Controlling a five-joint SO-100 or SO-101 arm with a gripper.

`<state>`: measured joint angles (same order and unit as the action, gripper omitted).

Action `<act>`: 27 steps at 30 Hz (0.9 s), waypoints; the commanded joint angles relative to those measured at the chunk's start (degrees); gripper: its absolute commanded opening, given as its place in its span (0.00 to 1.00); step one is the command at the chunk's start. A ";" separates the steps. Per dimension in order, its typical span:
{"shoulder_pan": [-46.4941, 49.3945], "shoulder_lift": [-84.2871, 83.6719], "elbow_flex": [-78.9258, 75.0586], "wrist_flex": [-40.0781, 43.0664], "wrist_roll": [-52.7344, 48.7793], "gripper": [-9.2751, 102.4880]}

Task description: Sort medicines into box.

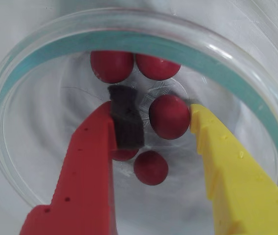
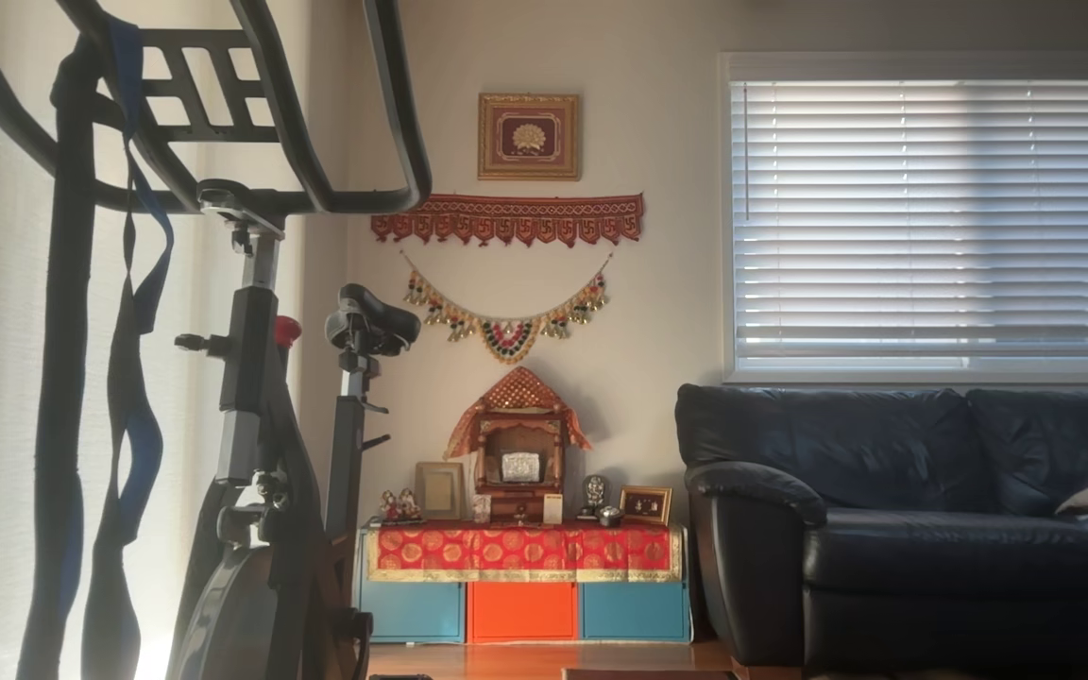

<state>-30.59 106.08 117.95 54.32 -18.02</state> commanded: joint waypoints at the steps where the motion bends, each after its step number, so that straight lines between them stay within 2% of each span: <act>1: 0.26 0.97 0.18 -0.62 -0.18 0.12; 3: 0.26 1.67 0.79 -1.23 0.00 0.09; 11: 0.35 3.08 1.67 -1.76 0.18 0.09; 15: 0.70 5.45 0.09 1.05 1.67 0.09; 20: 2.37 12.92 -3.08 7.38 2.90 0.09; 27: 5.98 26.63 -2.02 8.09 6.59 0.09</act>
<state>-25.84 124.72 118.74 62.23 -12.66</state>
